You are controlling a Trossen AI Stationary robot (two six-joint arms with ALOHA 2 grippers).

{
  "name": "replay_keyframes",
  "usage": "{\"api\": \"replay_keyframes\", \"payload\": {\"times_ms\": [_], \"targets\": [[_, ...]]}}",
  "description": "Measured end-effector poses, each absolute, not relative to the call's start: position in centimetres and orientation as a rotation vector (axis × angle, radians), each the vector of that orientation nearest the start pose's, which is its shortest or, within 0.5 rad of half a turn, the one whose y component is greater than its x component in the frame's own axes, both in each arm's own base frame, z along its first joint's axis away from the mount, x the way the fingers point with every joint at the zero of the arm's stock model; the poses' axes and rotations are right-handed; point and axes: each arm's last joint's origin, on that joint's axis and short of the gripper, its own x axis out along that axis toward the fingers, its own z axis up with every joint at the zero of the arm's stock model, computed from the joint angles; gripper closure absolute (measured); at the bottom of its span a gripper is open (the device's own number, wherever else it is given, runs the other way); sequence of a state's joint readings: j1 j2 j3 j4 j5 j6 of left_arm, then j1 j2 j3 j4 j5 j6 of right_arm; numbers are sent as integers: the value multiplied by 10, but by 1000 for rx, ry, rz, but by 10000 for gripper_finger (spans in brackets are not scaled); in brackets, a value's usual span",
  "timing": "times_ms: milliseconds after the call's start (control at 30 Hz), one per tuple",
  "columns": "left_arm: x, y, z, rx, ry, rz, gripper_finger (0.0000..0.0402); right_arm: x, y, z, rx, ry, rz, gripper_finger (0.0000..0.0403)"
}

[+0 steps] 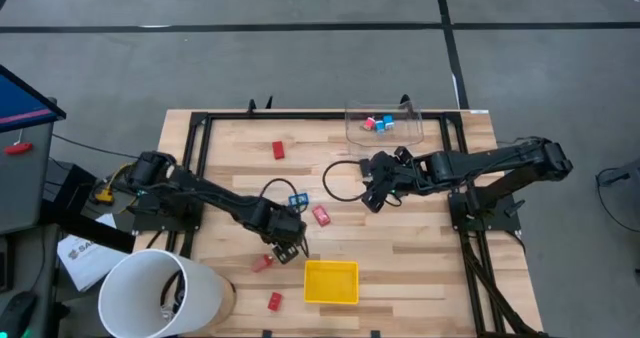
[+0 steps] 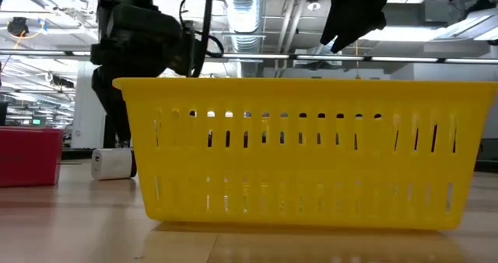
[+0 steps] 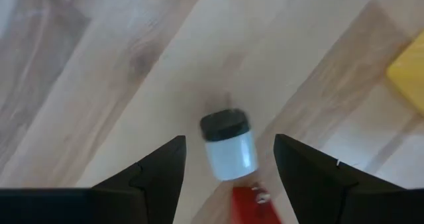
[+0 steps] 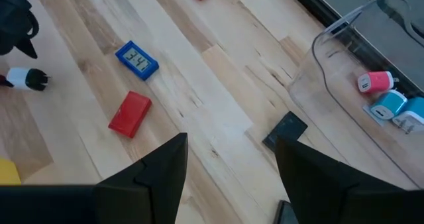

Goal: Pick & Place Office items
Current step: Put the white charger adapter into the transparent bin

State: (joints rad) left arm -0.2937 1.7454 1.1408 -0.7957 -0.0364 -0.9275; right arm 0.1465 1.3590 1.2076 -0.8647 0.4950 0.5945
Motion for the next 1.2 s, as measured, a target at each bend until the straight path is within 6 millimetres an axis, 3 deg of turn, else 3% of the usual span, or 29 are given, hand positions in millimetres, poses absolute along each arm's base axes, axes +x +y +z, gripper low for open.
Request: {"api": "replay_keyframes", "payload": {"times_ms": [267,700,1200], "targets": [[305,-96,163,-526,1412,479,178,264,26,305,204,837,-577,184],[302,-107,163,-517,1414,452,183,264,26,305,203,828,-575,184],[300,-106,158,-510,1408,465,183,264,26,305,204,827,-575,184]]}}
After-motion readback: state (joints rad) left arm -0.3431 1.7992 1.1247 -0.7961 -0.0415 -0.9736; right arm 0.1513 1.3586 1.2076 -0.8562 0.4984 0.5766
